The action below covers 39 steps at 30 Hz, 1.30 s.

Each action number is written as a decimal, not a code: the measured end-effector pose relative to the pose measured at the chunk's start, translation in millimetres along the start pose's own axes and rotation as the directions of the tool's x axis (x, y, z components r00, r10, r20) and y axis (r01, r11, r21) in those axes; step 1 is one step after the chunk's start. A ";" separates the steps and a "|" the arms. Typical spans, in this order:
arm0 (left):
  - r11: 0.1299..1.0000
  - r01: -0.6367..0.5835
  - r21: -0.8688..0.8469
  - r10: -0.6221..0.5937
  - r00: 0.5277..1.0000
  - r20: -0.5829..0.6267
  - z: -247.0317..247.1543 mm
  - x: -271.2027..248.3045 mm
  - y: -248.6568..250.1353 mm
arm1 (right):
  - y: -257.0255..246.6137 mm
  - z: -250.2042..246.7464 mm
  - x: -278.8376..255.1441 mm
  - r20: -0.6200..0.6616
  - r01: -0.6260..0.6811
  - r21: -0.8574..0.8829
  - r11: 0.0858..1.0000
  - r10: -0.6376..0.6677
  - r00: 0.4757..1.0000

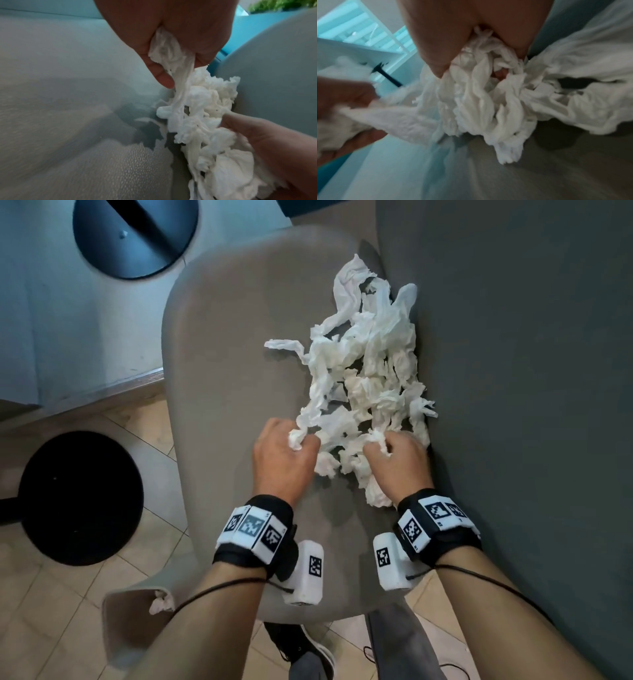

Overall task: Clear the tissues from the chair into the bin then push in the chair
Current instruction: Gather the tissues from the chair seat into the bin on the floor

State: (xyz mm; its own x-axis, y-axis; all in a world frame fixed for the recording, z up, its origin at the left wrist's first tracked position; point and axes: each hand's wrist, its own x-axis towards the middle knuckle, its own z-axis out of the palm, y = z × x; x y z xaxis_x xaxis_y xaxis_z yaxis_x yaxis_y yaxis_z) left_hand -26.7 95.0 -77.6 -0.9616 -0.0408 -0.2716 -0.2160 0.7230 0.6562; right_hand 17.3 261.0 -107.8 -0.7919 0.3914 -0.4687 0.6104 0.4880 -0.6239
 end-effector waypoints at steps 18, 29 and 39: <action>0.985 0.000 0.173 -0.045 0.965 0.258 12.8 -17.9 -5.4 | -3.9 -17.4 -17.3 0.036 -0.023 0.162 0.987 0.017 0.999; 0.950 -0.104 0.293 0.024 0.964 0.263 13.3 -10.2 -22.6 | 20.5 5.0 -16.5 0.004 0.142 -0.085 0.986 -0.142 0.990; 0.987 -0.092 0.131 0.059 0.970 0.236 4.1 -6.4 1.8 | 7.2 -25.6 -16.9 -0.150 0.109 0.215 0.971 -0.077 0.986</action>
State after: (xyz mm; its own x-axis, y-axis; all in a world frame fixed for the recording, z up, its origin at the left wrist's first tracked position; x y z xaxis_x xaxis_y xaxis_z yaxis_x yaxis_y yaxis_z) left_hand -20.3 99.4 -77.6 -0.9055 0.1659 -0.3907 -0.1026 0.8077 0.5807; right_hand 35.4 277.9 -88.3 -0.8253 0.4655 -0.3197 0.5030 0.3486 -0.7909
